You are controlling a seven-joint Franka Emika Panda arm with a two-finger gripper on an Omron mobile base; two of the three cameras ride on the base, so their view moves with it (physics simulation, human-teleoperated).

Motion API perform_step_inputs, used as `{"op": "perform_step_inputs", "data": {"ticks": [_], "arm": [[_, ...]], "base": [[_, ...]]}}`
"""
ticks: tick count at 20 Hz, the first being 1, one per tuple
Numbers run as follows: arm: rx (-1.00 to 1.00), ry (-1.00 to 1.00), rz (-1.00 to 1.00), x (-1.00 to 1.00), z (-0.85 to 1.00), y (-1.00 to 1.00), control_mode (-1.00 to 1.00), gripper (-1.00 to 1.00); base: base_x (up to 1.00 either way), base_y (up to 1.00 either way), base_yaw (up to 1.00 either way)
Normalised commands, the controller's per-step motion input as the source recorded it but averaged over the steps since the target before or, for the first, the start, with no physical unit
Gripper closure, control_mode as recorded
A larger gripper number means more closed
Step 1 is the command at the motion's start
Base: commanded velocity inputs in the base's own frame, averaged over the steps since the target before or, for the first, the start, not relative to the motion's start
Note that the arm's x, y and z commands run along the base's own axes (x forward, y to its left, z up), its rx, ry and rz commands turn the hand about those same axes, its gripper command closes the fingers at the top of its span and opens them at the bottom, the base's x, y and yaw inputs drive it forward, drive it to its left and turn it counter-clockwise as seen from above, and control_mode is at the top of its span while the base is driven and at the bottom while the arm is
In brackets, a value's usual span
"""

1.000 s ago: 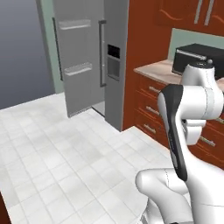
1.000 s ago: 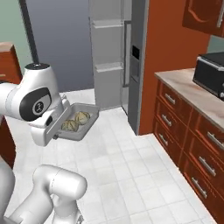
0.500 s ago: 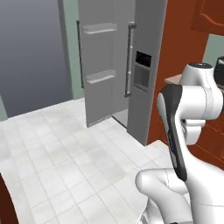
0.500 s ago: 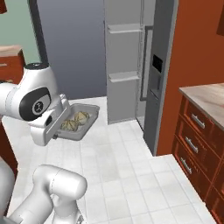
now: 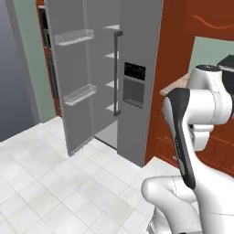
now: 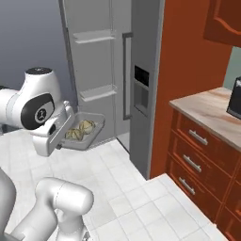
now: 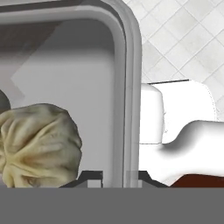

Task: Place two dumplings into each of the tupperware containers and then place the containers in the fridge.

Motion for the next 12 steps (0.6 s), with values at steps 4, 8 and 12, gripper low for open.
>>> {"op": "perform_step_inputs", "data": {"ticks": [4,8,12], "arm": [[0.00,0.00,0.00,0.00,0.00,0.00,1.00,1.00],[0.00,0.00,0.00,0.00,0.00,0.00,1.00,1.00],[0.00,0.00,0.00,0.00,0.00,0.00,1.00,1.00]], "base": [[1.00,0.60,-0.46],[0.86,0.29,-0.49],[0.78,0.28,-0.54]]}}
